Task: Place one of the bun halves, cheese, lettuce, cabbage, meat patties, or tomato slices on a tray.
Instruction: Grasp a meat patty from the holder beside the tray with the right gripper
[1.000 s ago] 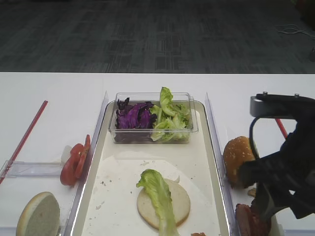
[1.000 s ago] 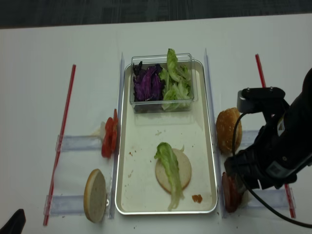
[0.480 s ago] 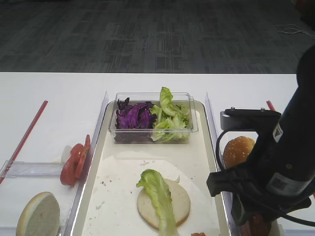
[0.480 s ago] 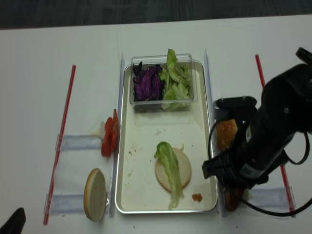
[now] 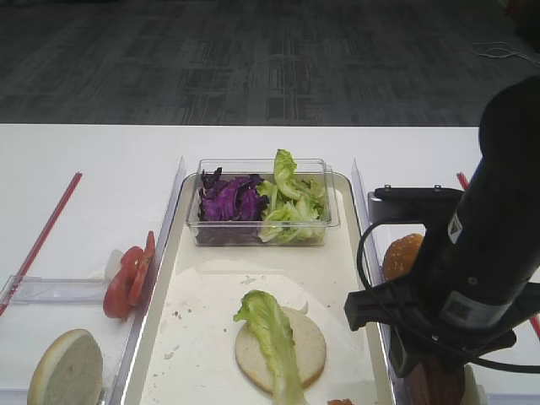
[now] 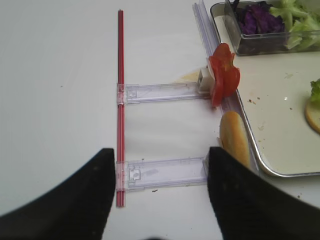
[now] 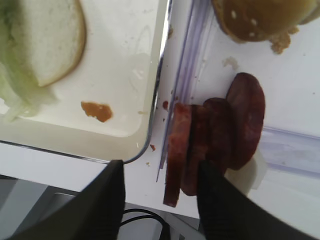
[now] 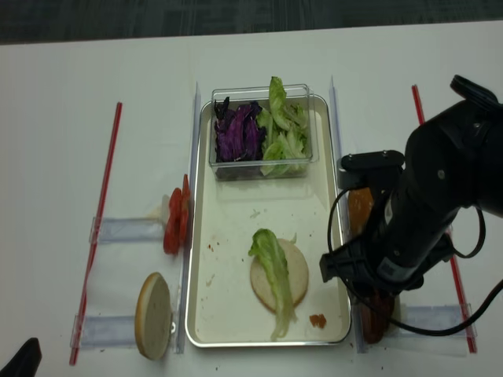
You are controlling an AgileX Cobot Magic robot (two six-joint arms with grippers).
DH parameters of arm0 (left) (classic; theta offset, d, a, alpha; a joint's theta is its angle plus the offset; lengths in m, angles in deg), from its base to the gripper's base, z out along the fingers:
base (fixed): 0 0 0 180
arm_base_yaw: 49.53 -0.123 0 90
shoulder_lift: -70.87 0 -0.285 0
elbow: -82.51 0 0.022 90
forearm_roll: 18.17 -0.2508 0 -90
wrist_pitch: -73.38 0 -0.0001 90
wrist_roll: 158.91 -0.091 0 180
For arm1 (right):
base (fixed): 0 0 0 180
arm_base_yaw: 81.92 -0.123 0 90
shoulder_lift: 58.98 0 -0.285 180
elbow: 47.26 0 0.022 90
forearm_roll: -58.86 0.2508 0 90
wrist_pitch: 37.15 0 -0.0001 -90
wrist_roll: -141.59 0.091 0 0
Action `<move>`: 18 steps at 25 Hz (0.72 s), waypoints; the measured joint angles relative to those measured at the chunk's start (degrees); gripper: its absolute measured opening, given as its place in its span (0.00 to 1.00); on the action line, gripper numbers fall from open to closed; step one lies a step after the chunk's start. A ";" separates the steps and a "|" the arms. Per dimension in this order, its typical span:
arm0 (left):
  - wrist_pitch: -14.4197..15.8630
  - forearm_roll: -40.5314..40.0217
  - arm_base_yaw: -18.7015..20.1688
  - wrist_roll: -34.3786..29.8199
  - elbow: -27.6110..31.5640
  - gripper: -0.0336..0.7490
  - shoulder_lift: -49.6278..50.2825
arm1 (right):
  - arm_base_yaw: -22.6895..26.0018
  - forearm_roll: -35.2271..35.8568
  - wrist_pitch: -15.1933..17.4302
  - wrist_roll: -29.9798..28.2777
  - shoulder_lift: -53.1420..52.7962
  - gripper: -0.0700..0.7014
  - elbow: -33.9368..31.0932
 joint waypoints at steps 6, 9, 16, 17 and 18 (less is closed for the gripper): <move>0.00 0.00 0.00 0.00 0.00 0.54 0.00 | 0.00 -1.16 -0.10 0.51 2.49 0.55 0.03; 0.00 0.00 0.00 0.00 0.00 0.54 0.00 | 0.00 -1.50 -0.26 0.59 2.64 0.50 0.03; 0.00 0.00 0.00 0.00 0.00 0.54 0.00 | 0.00 -2.00 0.37 0.59 2.64 0.42 0.03; 0.00 0.00 0.00 0.00 0.00 0.54 0.00 | 0.00 -2.21 0.48 0.59 2.64 0.41 0.03; 0.00 0.00 0.00 0.00 0.00 0.54 0.00 | 0.00 -2.33 0.53 0.59 2.64 0.41 0.03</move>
